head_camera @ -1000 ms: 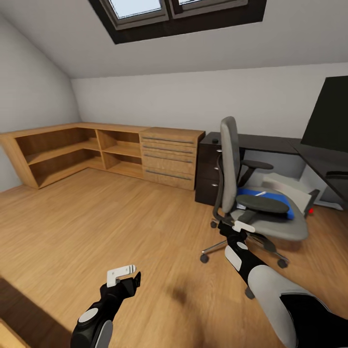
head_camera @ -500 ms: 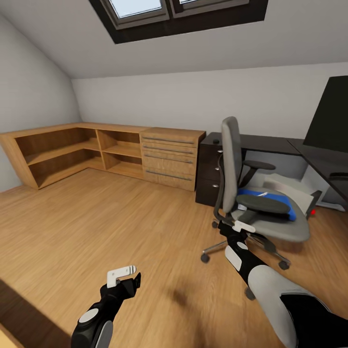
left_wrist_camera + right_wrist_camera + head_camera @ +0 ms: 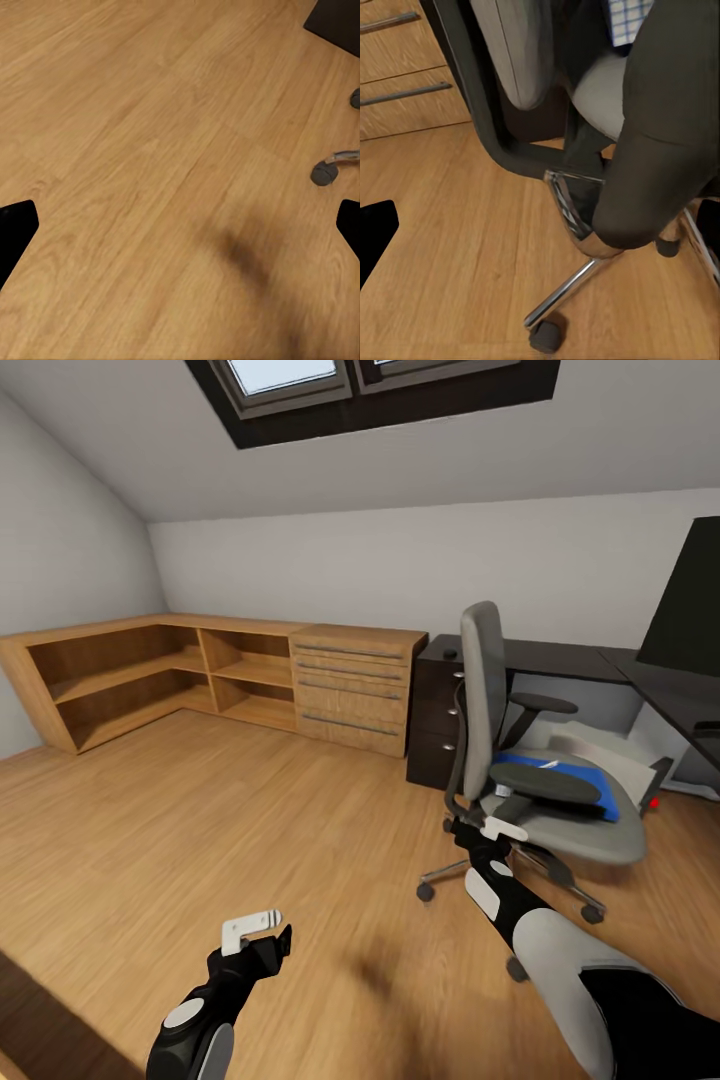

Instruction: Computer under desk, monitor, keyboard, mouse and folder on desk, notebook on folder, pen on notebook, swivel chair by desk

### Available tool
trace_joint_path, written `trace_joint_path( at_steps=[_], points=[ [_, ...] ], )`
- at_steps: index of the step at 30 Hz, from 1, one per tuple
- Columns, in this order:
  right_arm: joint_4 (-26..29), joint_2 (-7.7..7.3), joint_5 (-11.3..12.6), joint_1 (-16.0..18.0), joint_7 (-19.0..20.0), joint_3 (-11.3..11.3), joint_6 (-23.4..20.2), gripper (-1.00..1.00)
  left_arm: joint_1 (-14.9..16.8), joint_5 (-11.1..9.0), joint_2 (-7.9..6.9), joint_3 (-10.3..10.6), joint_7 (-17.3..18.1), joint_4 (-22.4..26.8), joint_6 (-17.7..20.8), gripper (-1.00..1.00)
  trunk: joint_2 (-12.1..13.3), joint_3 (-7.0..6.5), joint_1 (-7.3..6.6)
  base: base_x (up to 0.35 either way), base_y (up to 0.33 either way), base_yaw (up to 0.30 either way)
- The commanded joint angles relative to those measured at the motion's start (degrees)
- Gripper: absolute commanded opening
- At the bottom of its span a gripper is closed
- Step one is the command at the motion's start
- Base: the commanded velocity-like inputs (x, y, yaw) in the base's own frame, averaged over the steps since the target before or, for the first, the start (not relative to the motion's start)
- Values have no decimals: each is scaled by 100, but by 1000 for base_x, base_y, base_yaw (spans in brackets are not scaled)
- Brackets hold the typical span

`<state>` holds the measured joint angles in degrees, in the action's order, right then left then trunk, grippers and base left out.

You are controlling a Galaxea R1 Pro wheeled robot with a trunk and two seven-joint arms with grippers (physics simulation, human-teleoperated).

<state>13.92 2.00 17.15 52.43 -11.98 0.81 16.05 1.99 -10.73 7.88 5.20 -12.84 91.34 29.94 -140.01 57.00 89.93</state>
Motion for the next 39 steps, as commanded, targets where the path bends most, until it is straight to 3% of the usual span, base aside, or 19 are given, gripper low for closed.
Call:
trace_joint_path(
  at_steps=[1, 10, 29, 39],
  points=[
    [-3, 2, 17, 4, -6, 6, 21, 100, 3, -60, 1, 7, -52, 6, 21, 100, -2, 5, -1, 1, 5, 0],
    [-3, -3, 17, 4, -6, 6, 21, 100, 3, -60, 1, 7, -52, 6, 21, 100, -2, -6, -1, -187, 1, -90],
    [13, -56, 27, 2, 18, 31, 12, 100, 3, -60, -6, -27, -50, 7, 21, 100, -2, -76, -1, -12, 0, -232],
    [0, -88, 603, -3, 35, 33, 74, 100, 3, -67, -6, -25, -52, 7, 21, 100, -2, -87, -1, 0, 0, -107]
  ],
)
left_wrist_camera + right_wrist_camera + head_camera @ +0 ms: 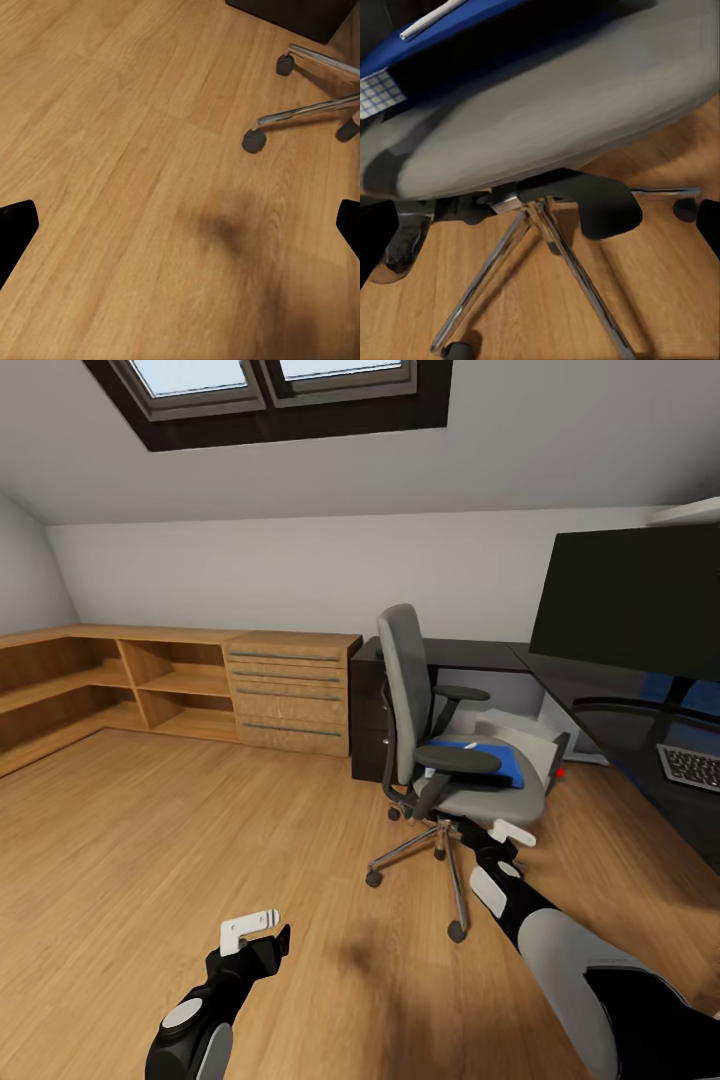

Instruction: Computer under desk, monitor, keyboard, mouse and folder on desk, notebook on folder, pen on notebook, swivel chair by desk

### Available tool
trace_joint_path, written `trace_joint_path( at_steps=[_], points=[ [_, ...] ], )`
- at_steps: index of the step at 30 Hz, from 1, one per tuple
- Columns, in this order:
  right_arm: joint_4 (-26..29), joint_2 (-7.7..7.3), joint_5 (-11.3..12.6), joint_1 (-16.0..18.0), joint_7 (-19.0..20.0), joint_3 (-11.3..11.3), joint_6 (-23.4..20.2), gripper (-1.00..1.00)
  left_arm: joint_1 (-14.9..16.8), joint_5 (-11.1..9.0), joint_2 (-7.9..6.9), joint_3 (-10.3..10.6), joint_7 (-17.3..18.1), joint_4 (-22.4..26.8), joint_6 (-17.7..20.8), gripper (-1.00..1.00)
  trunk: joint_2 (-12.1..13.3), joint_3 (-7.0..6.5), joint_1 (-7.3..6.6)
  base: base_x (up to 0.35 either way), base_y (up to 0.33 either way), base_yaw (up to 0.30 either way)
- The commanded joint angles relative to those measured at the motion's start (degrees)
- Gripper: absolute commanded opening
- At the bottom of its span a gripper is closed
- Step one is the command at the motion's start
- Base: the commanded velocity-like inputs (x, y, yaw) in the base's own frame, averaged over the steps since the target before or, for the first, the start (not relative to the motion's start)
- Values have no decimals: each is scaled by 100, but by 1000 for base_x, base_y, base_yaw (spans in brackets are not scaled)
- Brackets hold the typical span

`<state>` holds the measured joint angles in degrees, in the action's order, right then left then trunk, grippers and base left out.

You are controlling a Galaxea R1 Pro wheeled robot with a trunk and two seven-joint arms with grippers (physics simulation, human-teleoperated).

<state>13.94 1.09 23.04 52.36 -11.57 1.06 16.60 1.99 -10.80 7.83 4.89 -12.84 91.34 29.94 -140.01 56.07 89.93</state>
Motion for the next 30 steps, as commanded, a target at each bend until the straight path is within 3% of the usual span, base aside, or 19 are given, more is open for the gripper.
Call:
trace_joint_path(
  at_steps=[1, 4, 6, 8, 10, 11, 13, 20, 25, 30],
  points=[
    [-3, 2, 31, 3, -5, 9, 34, 100, 3, -60, -1, 4, -52, 7, 20, 100, -2, 5, -1, 0, 0, -7],
    [-5, -24, 67, 2, -10, 57, 53, 100, 3, -61, -1, 10, -52, 7, 20, 100, -2, 5, -1, 0, 0, -3],
    [-5, -113, 217, 2, -14, 268, 54, 100, 3, -62, 2, 17, -52, 7, 20, 100, -2, 5, -1, 0, 0, -1],
    [-5, -270, 550, 2, -10, 624, 41, 100, 3, -63, 0, 19, -52, 7, 20, 100, -2, 5, -1, 0, 0, 0],
    [-5, -349, 744, 2, -2, 783, 33, 100, 3, -61, 0, 20, -52, 7, 20, 100, -2, 5, -1, 0, 0, 0],
    [-5, -440, 1007, 2, 6, 936, 26, 100, 3, -59, -1, 18, -52, 7, 20, 100, -2, 5, -1, 0, 0, 0],
    [-4, -517, 1214, 2, 8, 1019, 22, 100, 3, -57, -1, 15, -52, 7, 20, 100, -2, 5, -1, 0, 0, 0],
    [10, -716, 1780, 2, 6, 1107, -7, 100, 3, -54, -1, 13, -52, 7, 20, 100, -2, 5, -1, 0, 0, 0],
    [24, -815, 2184, 2, 10, 1115, -339, 100, 3, -54, -1, 13, -52, 7, 20, 100, -2, 5, -1, 0, 0, 0],
    [67, -1001, 2285, 2, 22, 1116, -520, 100, 3, -56, -1, 12, -52, 4, 19, 100, -2, 5, -1, 0, 0, 0]
  ],
)
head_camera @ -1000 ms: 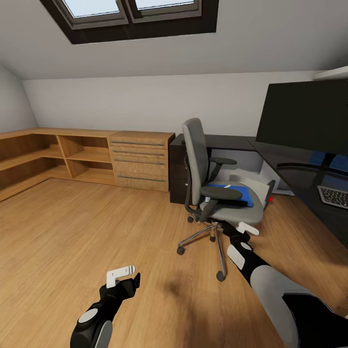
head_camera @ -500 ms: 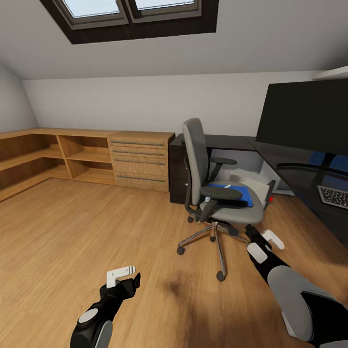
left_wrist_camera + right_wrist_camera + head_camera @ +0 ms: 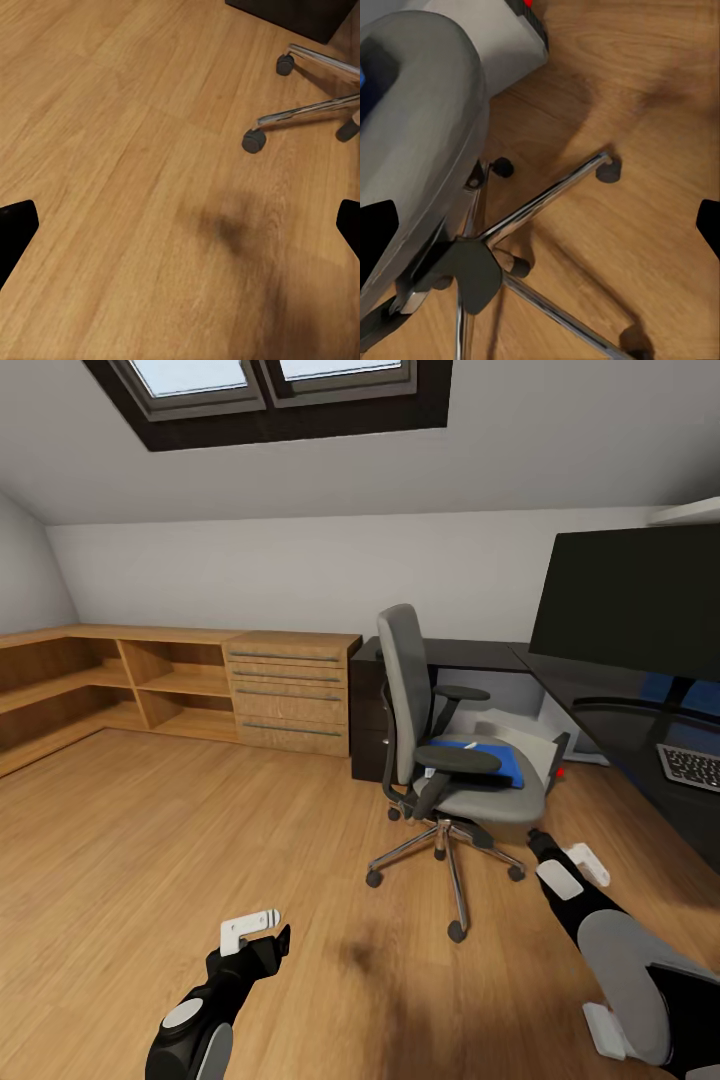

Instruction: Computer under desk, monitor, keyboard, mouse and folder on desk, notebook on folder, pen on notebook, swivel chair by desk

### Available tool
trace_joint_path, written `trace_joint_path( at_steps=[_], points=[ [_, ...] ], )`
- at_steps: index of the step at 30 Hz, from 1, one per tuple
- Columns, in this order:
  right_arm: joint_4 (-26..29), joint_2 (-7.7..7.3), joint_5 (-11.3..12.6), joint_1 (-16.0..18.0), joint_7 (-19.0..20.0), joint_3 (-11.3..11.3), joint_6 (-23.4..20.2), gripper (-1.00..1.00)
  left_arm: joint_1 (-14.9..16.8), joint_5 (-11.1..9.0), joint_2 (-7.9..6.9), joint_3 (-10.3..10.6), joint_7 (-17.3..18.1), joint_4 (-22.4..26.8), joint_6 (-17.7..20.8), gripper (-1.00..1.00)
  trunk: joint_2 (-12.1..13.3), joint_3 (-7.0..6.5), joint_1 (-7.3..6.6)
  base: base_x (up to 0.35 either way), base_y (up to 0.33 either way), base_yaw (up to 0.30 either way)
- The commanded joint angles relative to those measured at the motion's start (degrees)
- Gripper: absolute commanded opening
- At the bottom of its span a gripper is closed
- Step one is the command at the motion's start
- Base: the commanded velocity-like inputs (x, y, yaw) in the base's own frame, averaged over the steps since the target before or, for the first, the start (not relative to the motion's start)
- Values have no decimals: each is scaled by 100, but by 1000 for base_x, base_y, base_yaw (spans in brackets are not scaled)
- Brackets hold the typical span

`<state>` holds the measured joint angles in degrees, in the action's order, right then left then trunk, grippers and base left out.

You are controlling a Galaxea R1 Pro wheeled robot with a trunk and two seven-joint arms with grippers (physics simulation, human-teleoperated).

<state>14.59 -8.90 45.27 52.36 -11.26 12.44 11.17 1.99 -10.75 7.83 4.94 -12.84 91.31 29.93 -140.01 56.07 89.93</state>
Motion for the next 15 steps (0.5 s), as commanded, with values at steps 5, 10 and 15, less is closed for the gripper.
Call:
trace_joint_path(
  at_steps=[5, 10, 15],
  points=[
    [48, -47, 68, 3, 58, -23, 32, 100, 3, -66, -1, 7, -52, 2, 22, 100, -2, 6, -1, 0, 0, 0],
    [100, -116, 76, 3, 201, -16, 34, 100, 3, -68, -1, 7, -52, 1, 19, 100, -2, 6, -1, 0, 0, 0],
    [40, -124, -21, 22, 321, 83, -63, 100, -95, -69, 76, -41, -92, -73, -78, 100, -2, 6, -1, 0, 0, 0]
  ],
)
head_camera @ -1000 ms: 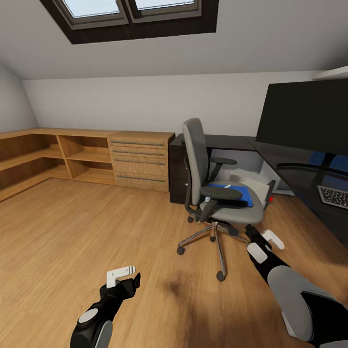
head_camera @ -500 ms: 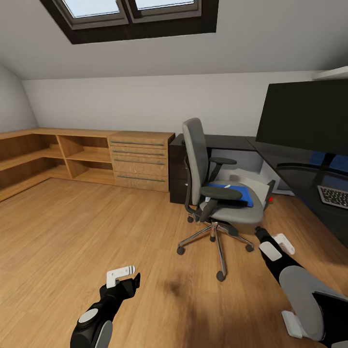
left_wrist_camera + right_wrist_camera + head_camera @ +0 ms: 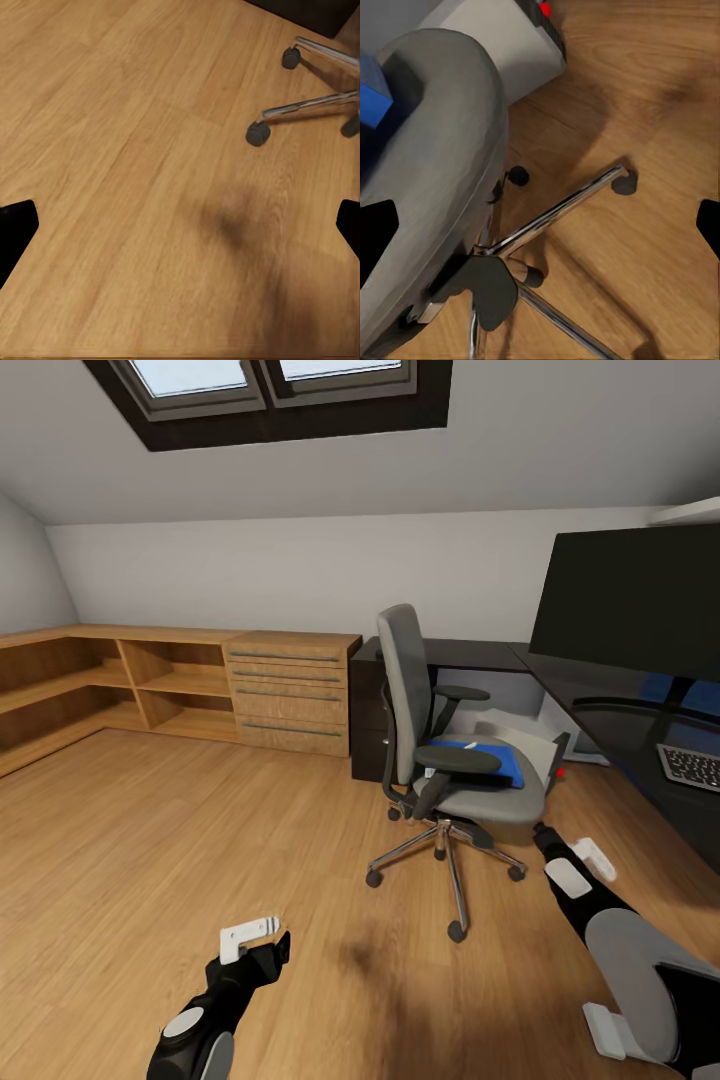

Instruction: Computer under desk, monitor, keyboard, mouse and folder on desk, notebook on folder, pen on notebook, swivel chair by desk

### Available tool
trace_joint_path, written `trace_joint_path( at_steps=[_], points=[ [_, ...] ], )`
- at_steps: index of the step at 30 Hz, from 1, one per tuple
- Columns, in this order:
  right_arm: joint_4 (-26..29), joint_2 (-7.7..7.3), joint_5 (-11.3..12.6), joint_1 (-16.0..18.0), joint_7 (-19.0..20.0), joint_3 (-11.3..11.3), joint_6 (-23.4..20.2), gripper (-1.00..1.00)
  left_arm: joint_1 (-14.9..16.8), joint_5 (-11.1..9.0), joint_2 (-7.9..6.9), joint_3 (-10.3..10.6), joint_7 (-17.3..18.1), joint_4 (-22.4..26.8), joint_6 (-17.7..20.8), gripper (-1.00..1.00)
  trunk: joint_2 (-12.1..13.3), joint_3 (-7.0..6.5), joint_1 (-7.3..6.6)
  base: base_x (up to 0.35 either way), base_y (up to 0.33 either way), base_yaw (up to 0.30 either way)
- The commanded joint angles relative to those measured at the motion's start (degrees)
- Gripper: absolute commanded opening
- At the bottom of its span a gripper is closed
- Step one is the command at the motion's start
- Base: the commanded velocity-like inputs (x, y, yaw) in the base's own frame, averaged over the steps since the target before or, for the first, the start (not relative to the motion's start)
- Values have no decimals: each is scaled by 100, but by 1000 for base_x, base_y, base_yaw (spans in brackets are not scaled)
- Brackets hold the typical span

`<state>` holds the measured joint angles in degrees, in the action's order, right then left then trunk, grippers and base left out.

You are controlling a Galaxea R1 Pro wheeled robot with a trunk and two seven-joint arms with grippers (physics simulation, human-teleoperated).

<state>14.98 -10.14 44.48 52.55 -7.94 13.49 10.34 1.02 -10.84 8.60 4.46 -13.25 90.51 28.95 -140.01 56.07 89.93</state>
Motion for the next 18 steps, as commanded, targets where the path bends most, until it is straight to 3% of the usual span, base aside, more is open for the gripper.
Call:
trace_joint_path(
  at_steps=[1, 4, 14, 18],
  points=[
    [-7, -1, 27, 3, -10, 10, -12, 100, -30, -60, 0, 7, -52, 7, -13, 100, -2, 5, -1, 0, 0, 0],
    [-35, 21, -68, -15, -76, -10, 23, 100, -60, -55, 5, 13, -49, 30, -27, 100, -2, 5, -1, 0, 0, 0],
    [-127, -65, 256, -69, -179, -317, 335, 100, -76, -50, -76, 44, -55, 43, 3, 100, -2, 5, -1, 0, 0, 0],
    [-127, -67, 271, -69, -177, -320, 337, 100, -76, -50, -77, 46, -51, 44, -1, 100, -2, 5, -1, 0, 0, 0]
  ],
)
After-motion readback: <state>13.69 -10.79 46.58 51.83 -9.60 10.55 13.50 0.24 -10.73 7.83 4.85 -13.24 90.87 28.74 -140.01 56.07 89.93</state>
